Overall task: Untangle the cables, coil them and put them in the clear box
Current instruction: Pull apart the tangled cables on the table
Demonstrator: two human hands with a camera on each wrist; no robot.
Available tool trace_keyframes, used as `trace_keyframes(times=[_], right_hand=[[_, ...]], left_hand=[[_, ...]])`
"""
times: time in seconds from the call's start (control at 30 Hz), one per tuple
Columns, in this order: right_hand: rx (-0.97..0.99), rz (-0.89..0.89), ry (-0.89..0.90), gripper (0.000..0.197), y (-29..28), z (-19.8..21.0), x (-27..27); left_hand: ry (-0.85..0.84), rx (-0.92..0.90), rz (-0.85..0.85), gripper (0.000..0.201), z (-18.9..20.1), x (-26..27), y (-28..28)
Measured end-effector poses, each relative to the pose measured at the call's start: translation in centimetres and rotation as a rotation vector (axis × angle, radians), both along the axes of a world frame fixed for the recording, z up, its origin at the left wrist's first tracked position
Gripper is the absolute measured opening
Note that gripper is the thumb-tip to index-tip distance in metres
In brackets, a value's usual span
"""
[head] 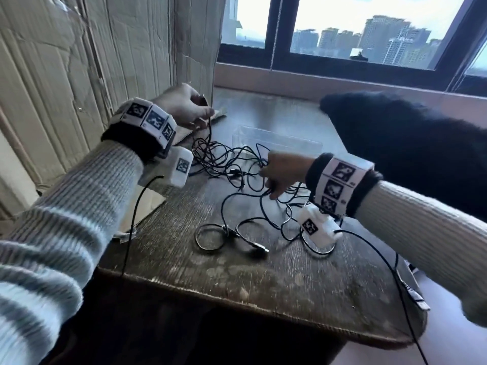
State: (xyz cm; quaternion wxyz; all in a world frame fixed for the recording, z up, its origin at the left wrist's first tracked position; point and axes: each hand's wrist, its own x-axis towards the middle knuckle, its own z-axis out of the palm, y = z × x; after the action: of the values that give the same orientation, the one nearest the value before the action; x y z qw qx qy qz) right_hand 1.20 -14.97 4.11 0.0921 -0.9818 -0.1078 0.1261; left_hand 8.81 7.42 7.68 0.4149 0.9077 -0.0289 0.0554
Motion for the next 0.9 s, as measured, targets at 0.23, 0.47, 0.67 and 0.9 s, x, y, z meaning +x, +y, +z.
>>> trace_keyframes(times=[0.23, 0.47, 0.67, 0.9], right_hand=[[0.104, 0.052, -0.091, 0.052, -0.2, 1.6, 3.3], [0.990, 0.055, -0.074, 0.045, -0.6, 4.8, 5.5], [1.141, -0.052, -0.277, 0.013, -2.1, 6.3, 6.6], [1.323, -0.147, -0.290, 0.027, -4.2, 7.5, 8.1]], left_hand=[[-0.284, -0.110, -0.057, 0.024, 3.4, -0.5, -2.6], [-0.532, -0.042, -0.443, 0.015, 6.6, -2.9, -7.7], [-0.550, -0.110, -0.447, 0.028, 7.3, -1.1, -9.0], [0.057, 0.266, -0.571, 0.079, 1.2, 4.1, -9.1]])
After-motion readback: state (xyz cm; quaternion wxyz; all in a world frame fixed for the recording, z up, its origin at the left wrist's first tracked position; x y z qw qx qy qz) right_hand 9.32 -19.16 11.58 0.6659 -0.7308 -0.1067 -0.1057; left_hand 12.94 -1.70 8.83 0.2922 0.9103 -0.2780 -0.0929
